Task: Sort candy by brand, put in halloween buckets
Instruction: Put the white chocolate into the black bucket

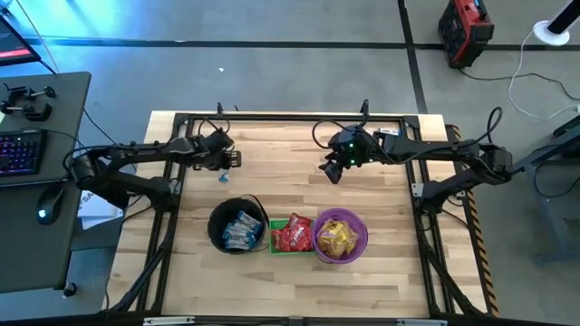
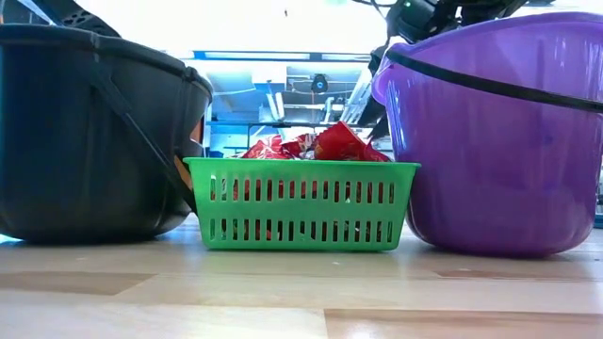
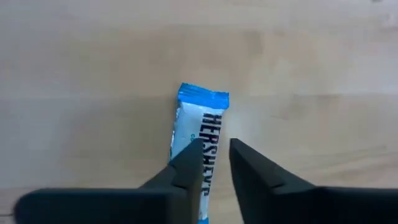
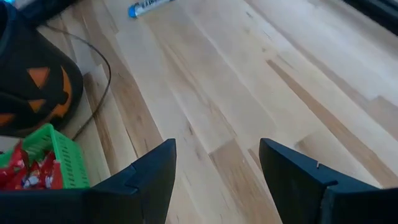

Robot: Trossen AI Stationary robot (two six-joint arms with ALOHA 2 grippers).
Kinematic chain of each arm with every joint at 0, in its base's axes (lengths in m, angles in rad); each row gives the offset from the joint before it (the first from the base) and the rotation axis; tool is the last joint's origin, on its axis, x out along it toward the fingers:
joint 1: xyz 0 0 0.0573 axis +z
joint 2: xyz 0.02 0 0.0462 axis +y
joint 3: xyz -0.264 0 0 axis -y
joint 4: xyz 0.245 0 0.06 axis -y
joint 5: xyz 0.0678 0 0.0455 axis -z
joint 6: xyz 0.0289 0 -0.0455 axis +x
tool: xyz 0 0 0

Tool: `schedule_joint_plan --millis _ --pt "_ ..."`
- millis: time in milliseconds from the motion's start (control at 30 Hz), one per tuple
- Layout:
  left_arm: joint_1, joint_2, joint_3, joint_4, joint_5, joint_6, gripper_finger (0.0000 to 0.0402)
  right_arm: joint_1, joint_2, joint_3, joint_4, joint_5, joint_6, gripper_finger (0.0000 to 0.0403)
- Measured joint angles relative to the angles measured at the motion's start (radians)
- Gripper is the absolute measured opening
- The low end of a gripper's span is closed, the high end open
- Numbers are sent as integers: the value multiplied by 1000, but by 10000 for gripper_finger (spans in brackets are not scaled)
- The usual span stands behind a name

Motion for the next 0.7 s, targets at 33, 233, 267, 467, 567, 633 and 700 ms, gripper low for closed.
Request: schedule_joint_plan --millis 33,233,267,467,567,633,700 --pt "8 1 0 0 18 19 77 0 0 0 -7 0 0 222" --pt "17 2 1 18 70 80 160 0 1 -1 -18 0 1 222" --pt "17 2 5 16 68 90 171 0 1 -1 -17 0 0 222" --pt "30 2 8 -34 35 133 224 0 1 -2 -17 0 0 222" --pt "31 8 8 -41 30 153 236 0 1 -2 -15 14 -1 222" --pt "31 16 8 -34 16 166 239 0 1 -2 -15 46 -1 222" --pt "31 34 8 -21 5 168 241 -1 1 -2 -14 67 -1 222"
